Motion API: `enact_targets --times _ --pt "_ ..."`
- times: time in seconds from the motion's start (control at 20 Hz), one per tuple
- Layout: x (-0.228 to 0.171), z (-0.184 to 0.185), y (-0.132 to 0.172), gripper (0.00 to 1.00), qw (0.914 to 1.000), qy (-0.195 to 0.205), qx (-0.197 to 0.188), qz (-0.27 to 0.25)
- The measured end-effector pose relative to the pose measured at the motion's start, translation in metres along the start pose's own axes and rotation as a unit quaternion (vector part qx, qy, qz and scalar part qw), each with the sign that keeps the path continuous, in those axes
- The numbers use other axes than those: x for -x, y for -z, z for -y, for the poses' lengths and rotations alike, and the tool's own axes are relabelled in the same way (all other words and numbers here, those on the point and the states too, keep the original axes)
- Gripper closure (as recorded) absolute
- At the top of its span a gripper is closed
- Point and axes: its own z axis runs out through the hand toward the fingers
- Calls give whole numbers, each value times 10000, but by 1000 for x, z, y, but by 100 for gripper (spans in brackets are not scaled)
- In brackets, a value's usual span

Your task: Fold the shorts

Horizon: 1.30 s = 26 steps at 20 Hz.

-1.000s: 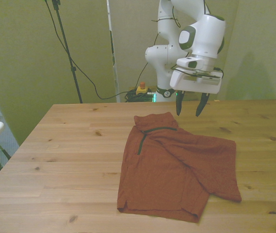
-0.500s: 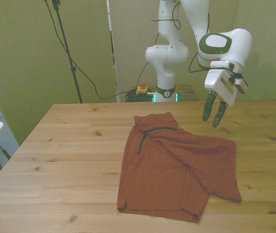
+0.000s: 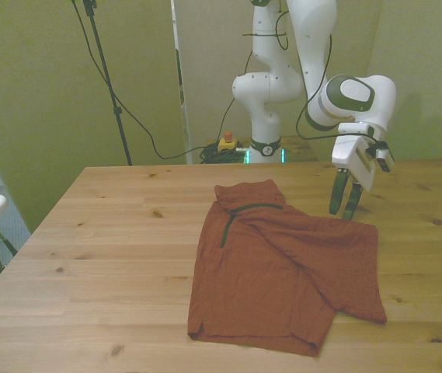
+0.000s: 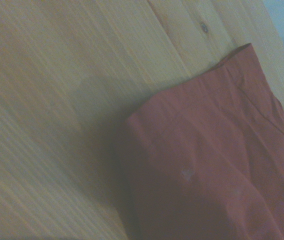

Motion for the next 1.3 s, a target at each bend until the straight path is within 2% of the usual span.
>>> enact_targets --times 0.2,0.35,0.4,1.3 --pt "-4 0 -7 0 9999 -25 48 -96" --pt "-13 -9 -24 0 9998 -52 158 -140" --pt "-16 -11 -28 100 9997 -65 184 -150" --pt "-14 -4 -42 100 9997 -137 181 -95"
